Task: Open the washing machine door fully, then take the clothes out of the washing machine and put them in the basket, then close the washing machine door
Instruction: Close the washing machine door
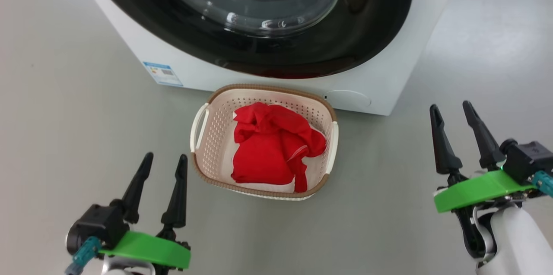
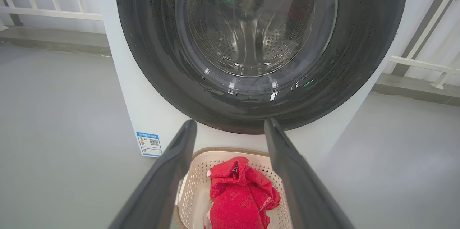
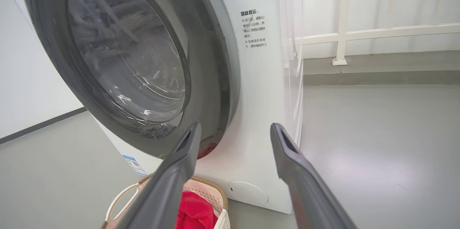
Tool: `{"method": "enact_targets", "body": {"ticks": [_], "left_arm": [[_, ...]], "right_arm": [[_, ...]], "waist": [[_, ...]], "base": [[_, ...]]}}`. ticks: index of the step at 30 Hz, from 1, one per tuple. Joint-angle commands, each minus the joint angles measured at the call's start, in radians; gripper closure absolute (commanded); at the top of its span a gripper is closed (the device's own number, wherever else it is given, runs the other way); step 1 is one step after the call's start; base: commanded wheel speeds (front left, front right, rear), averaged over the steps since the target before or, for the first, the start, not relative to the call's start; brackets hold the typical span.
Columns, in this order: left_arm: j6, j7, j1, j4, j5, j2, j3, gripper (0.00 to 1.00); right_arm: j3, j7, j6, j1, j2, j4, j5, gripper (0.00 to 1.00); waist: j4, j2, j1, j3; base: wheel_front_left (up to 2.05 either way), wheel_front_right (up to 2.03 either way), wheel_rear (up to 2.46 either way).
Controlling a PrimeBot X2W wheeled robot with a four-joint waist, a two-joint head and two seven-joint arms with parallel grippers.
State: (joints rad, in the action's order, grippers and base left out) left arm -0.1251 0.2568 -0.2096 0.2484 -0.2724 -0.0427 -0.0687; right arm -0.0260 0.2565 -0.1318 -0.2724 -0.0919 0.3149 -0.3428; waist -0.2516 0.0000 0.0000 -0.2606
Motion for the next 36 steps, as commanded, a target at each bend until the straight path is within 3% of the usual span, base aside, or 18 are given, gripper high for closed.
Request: {"method": "enact_targets", "body": {"ticks": [1, 36], "left_arm": [[-0.006, 0.005, 0.016, -0.018, 0.009, -0.025, 0.039, 0.0], [-0.006, 0.005, 0.07, -0.014, 0.019, -0.063, 0.077, 0.0]], "right_arm": [[0.013, 0.005, 0.001, 0.019, 0.004, -0.03, -0.01, 0.0], [-0.08, 0.005, 0.001, 0.244, 0.035, -0.091, -0.006, 0.0]], "waist": [[0.028, 0.0, 0.0, 0.028], [0.176, 0.0, 0.0, 0.099]], "base": [[0.0, 0.0, 0.0], [0.0, 0.0, 0.0]]}}
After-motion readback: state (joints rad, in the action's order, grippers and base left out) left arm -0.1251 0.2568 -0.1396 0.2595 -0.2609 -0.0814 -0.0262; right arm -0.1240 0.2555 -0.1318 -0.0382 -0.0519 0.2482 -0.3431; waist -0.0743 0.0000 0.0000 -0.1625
